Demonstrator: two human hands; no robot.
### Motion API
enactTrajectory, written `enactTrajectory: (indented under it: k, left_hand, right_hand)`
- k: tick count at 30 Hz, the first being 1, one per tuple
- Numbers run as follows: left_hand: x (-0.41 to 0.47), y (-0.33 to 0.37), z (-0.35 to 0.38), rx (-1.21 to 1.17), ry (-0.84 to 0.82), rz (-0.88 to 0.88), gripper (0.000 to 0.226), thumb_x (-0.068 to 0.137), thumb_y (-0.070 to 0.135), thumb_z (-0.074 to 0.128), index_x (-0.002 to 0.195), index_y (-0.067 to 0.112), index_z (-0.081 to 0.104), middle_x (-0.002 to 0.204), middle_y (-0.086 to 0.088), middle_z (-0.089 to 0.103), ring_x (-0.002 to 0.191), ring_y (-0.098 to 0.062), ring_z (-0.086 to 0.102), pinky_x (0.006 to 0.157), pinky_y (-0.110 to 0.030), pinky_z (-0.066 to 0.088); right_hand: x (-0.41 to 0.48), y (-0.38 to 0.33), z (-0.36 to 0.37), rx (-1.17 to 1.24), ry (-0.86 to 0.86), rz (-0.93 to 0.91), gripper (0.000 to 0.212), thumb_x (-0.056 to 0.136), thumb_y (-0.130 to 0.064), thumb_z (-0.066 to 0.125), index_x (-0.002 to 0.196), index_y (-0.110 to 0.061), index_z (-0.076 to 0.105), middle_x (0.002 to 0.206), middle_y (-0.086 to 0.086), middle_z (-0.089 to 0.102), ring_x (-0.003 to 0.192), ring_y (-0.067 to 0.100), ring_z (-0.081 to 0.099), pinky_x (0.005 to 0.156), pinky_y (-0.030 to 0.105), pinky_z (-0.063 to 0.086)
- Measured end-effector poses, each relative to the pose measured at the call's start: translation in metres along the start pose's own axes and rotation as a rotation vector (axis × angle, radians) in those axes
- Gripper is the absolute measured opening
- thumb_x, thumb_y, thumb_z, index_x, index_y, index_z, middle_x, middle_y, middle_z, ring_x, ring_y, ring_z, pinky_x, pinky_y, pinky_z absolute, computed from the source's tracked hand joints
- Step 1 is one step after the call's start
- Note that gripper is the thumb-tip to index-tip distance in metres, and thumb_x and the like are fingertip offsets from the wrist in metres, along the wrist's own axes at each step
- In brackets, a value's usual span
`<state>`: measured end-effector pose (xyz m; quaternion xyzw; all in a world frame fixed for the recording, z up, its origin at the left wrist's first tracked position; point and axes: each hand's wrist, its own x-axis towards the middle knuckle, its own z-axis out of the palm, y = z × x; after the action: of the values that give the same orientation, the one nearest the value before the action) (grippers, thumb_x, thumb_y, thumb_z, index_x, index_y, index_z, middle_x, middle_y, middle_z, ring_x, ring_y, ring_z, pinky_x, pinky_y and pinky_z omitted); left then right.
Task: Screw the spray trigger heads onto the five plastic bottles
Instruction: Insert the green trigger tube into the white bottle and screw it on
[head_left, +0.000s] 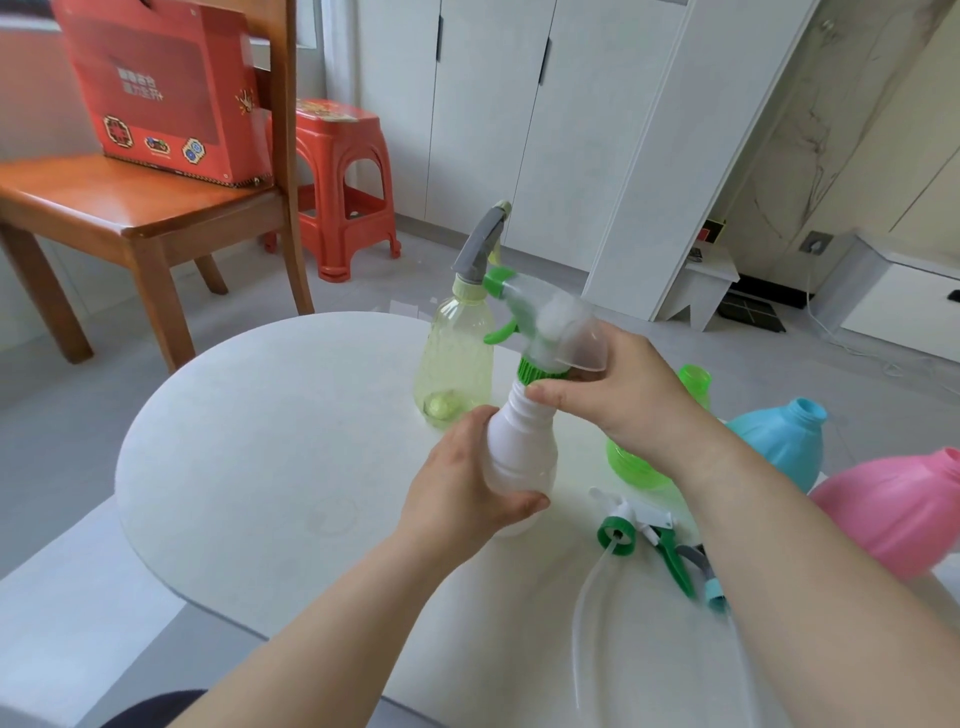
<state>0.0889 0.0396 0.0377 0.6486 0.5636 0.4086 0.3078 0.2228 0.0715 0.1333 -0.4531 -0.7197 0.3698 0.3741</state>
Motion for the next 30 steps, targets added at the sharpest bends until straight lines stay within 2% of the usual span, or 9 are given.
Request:
enactTrajectory:
  k: [4,7,9,12,14,18,21,25,30]
  left_hand:
    - [0.001,-0.005,-0.001,-0.001,-0.032,-0.003,0.075,0.059,0.035,0.077,0.121,0.033,0.035,0.106,0.015,0.044,0.099,-0.010,0.044,0.079,-0.026,0.037]
    - [0.004,-0.010,-0.010,-0.116,-0.184,0.006,0.080,0.055,0.036,0.074,0.123,0.040,0.032,0.111,0.020,0.042,0.103,-0.003,0.042,0.076,-0.003,0.035]
    - [0.006,-0.011,-0.015,-0.241,-0.242,-0.019,0.071,0.054,0.032,0.069,0.114,0.049,0.033,0.113,0.023,0.046,0.106,-0.002,0.045,0.073,0.003,0.036]
    - [0.008,-0.014,-0.008,-0.295,-0.138,-0.021,0.066,0.058,0.028,0.076,0.108,0.049,0.038,0.109,0.021,0.052,0.106,-0.006,0.049,0.073,-0.001,0.037]
    - [0.007,-0.013,0.002,-0.199,-0.026,-0.027,0.071,0.060,0.028,0.079,0.118,0.037,0.039,0.111,0.015,0.050,0.106,-0.008,0.046,0.078,-0.015,0.036]
    - [0.002,-0.006,0.018,-0.034,0.144,-0.020,0.081,0.056,0.031,0.079,0.124,0.022,0.036,0.109,0.013,0.040,0.111,-0.014,0.040,0.085,-0.024,0.032]
    - [0.003,-0.005,0.018,-0.017,0.071,0.025,0.089,0.059,0.029,0.078,0.132,0.019,0.029,0.124,0.006,0.038,0.121,-0.014,0.032,0.096,-0.021,0.027]
    - [0.009,-0.008,0.004,-0.160,-0.172,0.001,0.092,0.069,0.019,0.071,0.141,0.025,0.014,0.147,0.004,0.023,0.134,-0.011,0.023,0.108,-0.026,0.025]
    - [0.012,-0.009,-0.002,-0.111,-0.153,0.003,0.087,0.068,0.023,0.074,0.138,0.027,0.024,0.137,0.005,0.043,0.122,-0.012,0.040,0.095,-0.025,0.035]
  right_hand:
    - [-0.002,0.001,0.003,0.007,0.044,0.011,0.023,0.066,-0.012,0.073,0.074,-0.027,0.057,0.072,-0.011,0.062,0.063,-0.004,0.057,0.058,0.008,0.044]
    - [-0.005,0.004,0.011,0.018,0.126,0.036,0.025,0.065,-0.017,0.072,0.085,-0.022,0.057,0.078,-0.009,0.061,0.071,0.003,0.057,0.061,0.013,0.046]
    - [-0.003,0.004,0.014,0.029,0.140,0.064,0.032,0.067,-0.018,0.071,0.094,-0.018,0.055,0.083,-0.007,0.060,0.077,0.006,0.056,0.067,0.020,0.045]
    - [0.000,0.001,0.016,0.035,0.114,0.063,0.019,0.072,-0.016,0.067,0.087,-0.022,0.056,0.079,-0.010,0.060,0.074,0.002,0.055,0.063,0.009,0.044]
    - [0.001,0.001,0.018,0.028,0.123,0.068,0.015,0.073,-0.016,0.067,0.077,-0.025,0.056,0.074,-0.011,0.060,0.070,0.001,0.055,0.056,0.004,0.040]
    - [-0.001,0.008,0.027,0.009,0.283,0.090,0.026,0.068,-0.022,0.071,0.086,-0.012,0.056,0.080,0.000,0.062,0.069,0.009,0.056,0.062,0.018,0.044]
    - [-0.001,0.013,0.031,0.081,0.324,0.153,0.039,0.068,-0.028,0.071,0.095,-0.010,0.050,0.098,0.008,0.064,0.084,0.017,0.061,0.074,0.029,0.047]
    - [-0.004,0.017,0.030,0.104,0.221,0.131,0.022,0.075,-0.028,0.065,0.086,-0.027,0.046,0.099,-0.001,0.063,0.084,0.006,0.058,0.074,0.017,0.044]
    - [-0.011,0.020,0.027,0.219,0.127,0.017,0.013,0.083,-0.017,0.056,0.085,-0.030,0.052,0.083,-0.014,0.057,0.069,-0.014,0.054,0.066,0.002,0.041]
